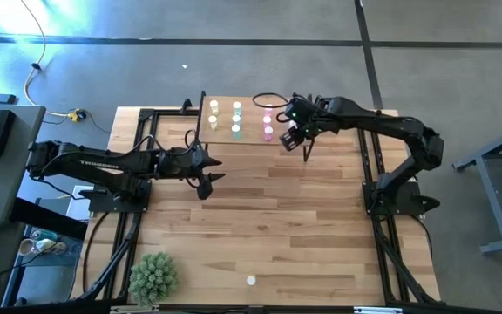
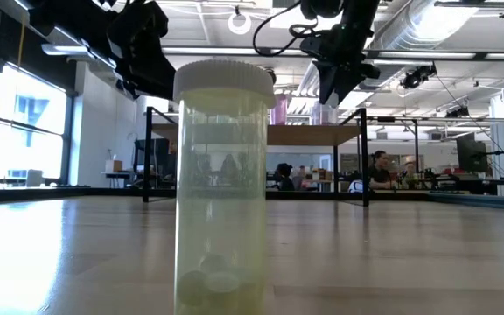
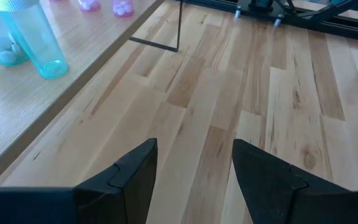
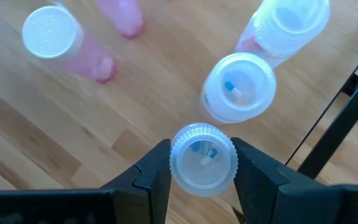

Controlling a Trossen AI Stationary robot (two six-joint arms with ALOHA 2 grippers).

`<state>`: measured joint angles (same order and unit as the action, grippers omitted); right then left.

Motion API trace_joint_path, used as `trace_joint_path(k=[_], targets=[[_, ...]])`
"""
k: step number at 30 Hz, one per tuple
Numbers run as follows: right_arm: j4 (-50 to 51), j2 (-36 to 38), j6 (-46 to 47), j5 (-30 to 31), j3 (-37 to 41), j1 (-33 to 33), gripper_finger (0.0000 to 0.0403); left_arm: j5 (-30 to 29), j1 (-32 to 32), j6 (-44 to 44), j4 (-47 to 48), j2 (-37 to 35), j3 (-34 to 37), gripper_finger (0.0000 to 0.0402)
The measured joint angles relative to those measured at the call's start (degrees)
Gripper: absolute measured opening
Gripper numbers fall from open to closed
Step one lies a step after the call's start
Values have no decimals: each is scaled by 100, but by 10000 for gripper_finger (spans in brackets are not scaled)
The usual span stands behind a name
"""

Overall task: Pick and place medicine bottles onto shelf by color
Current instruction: Put the transparent pill bottle and align it with the other transparent pill bottle on the shelf

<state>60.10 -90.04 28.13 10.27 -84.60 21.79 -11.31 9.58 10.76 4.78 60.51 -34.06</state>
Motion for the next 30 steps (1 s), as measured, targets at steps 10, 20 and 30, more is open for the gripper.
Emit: trace_joint_path(k=[10, 20, 30], targets=[[-41, 2, -12, -133, 0, 80, 134, 0, 0, 0, 2, 0, 0, 197], [-85, -2, -14, -161, 0, 80, 136, 2, 0, -90, 15, 0, 0, 197], [-17, -2, 28, -178, 0, 80, 171, 2, 0, -90, 11, 0, 0, 197]])
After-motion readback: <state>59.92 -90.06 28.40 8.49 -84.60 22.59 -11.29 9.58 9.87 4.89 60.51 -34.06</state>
